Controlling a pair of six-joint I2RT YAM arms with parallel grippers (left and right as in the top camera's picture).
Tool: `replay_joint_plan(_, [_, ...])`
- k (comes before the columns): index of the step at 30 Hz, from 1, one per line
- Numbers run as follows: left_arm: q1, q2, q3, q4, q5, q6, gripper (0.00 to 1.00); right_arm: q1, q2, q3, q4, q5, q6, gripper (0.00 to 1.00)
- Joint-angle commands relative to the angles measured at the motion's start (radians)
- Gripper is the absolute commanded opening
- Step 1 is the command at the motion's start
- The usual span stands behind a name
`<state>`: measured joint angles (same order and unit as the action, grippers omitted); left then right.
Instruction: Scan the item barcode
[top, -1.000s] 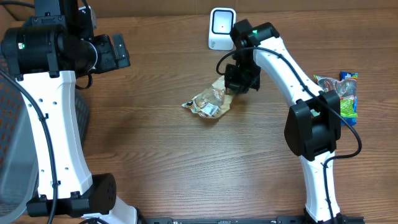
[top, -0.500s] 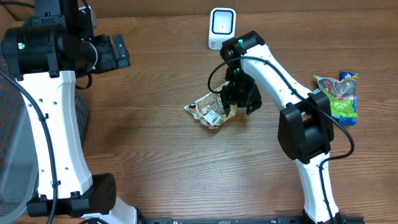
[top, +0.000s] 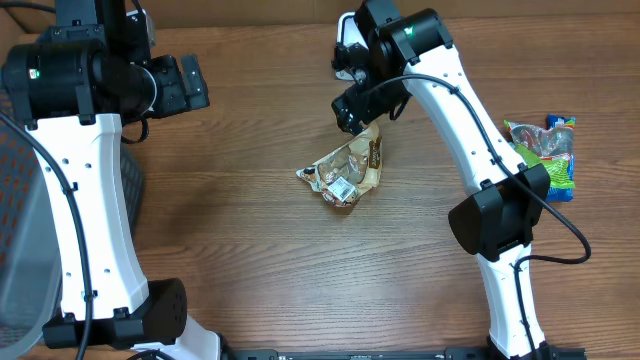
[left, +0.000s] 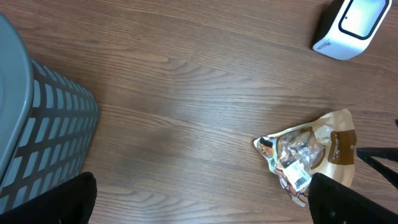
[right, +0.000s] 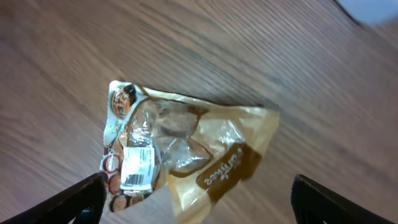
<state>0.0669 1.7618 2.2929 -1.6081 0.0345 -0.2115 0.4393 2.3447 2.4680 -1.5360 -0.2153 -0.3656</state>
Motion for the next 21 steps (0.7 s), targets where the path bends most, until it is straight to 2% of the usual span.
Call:
replay_joint_plan(1, [-0.004,-0.016,0.000,0.000,0.010,-0.017,1.00,0.003,0.017,-0.040,0.012,-0.089,-0.225,0.95])
replay_joint_plan(5, [-0.004,-0.016,0.000,0.000,0.010,-0.017,1.00,0.003,0.045,-0.137,0.076,-0.093,-0.317,0.94])
replay_joint_plan(16, [-0.004,-0.016,0.000,0.000,0.010,-0.017,1.00,-0.018,0.048,-0.410,0.339,-0.066,-0.323,0.91])
replay_joint_plan(18, [-0.004,-0.016,0.000,0.000,0.010,-0.017,1.00,-0.031,0.048,-0.454,0.361,-0.067,-0.311,0.80])
replay_joint_plan(21, [-0.004,-0.016,0.000,0.000,0.010,-0.017,1.00,-0.043,0.048,-0.465,0.352,-0.067,-0.215,0.69])
